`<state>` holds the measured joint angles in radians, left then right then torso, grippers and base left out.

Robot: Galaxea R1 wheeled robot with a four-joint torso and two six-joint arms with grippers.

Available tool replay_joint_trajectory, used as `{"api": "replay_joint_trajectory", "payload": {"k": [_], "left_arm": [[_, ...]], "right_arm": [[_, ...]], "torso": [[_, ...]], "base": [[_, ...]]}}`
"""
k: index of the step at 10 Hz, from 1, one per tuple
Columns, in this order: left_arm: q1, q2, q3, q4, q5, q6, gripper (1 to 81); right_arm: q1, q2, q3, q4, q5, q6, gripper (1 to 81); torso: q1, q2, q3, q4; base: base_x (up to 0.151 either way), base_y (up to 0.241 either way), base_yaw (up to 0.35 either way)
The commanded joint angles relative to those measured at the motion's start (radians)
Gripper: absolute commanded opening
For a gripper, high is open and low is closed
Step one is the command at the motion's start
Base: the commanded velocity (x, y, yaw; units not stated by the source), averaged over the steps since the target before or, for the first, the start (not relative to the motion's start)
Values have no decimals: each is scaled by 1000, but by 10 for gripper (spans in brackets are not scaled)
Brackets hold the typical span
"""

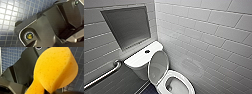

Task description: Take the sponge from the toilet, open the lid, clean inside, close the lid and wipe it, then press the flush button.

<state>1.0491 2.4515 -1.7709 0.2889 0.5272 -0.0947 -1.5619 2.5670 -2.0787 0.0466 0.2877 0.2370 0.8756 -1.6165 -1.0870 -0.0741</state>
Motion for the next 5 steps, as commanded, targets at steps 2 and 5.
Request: {"api": "replay_joint_trajectory", "payload": {"k": [2,5], "left_arm": [[-5,-72,-82,-701,-282,583,811],[52,-61,-91,-703,-291,575,811]], "right_arm": [[16,-92,121,-70,10,2,10],[85,-297,436,-73,28,1,10]], "torso": [[0,0,0,0],[0,0,0,0]], "base": [[0,0,0],[0,0,0]]}}
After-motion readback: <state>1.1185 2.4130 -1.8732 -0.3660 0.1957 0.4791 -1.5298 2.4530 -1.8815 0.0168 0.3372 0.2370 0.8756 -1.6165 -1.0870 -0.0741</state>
